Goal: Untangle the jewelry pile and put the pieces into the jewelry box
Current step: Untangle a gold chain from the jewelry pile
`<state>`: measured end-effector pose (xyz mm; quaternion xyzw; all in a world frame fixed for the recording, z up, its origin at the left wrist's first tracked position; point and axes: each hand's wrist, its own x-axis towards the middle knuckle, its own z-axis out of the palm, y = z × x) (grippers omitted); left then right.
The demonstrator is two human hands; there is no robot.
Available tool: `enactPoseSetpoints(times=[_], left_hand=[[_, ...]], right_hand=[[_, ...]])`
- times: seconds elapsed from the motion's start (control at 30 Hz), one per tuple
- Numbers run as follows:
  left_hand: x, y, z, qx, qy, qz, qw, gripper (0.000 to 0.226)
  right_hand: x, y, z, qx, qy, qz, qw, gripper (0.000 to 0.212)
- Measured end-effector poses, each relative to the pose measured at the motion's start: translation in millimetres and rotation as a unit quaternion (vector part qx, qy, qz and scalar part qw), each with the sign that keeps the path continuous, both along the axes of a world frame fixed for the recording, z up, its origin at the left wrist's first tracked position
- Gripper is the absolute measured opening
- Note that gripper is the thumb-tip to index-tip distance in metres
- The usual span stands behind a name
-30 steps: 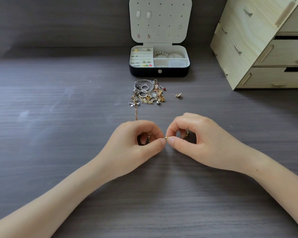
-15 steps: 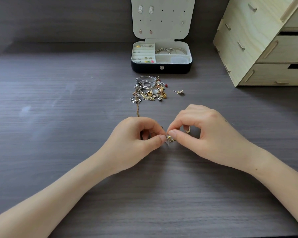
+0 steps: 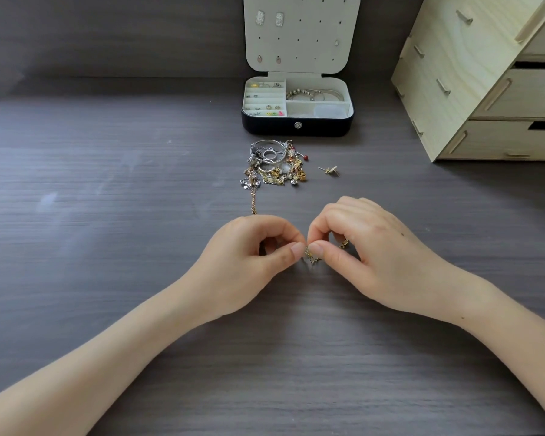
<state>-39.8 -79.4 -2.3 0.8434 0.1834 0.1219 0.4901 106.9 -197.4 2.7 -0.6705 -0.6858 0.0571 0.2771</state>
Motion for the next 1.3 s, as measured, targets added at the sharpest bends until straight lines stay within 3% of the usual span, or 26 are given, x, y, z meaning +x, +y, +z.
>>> enactPoseSetpoints(times=[0.1,0.27,0.4,1.0,1.2,1.3], left_hand=[[-0.3,1.0,-0.4,0.017,-0.009,0.006,1.000,0.008],[-1.7,3.0,-0.4,0.137,-0.059,0.029,0.988,0.012],[-2.7,1.3,-0.4,0.162,-0.053,0.017,0.985,0.019],[-2.1,1.8,-1.8,0.070,-0.049,-0.010,0.996,0.020],[-1.8,-1.6,-1.8,0.227,-0.082,-0.015,0.970,0.013],[-2.3,-1.7,-2.1,0.251,-0.082,0.010,0.964,0.013]], right_hand=[[-0.9,0.1,-1.6,-0.004,0.006,0.000,1.000,0.007],[0.2,-0.1,-3.0,-0.016,0.017,-0.001,1.000,0.009],[0.6,-1.3,-2.9,-0.018,0.041,-0.001,0.999,0.010],[-2.0,-3.9,-0.5,-0.053,0.071,0.002,0.996,0.012],[-5.7,-3.5,0.9,-0.098,0.114,-0.017,0.989,0.011],[-5.0,-3.2,2.6,-0.093,0.147,-0.028,0.984,0.012]])
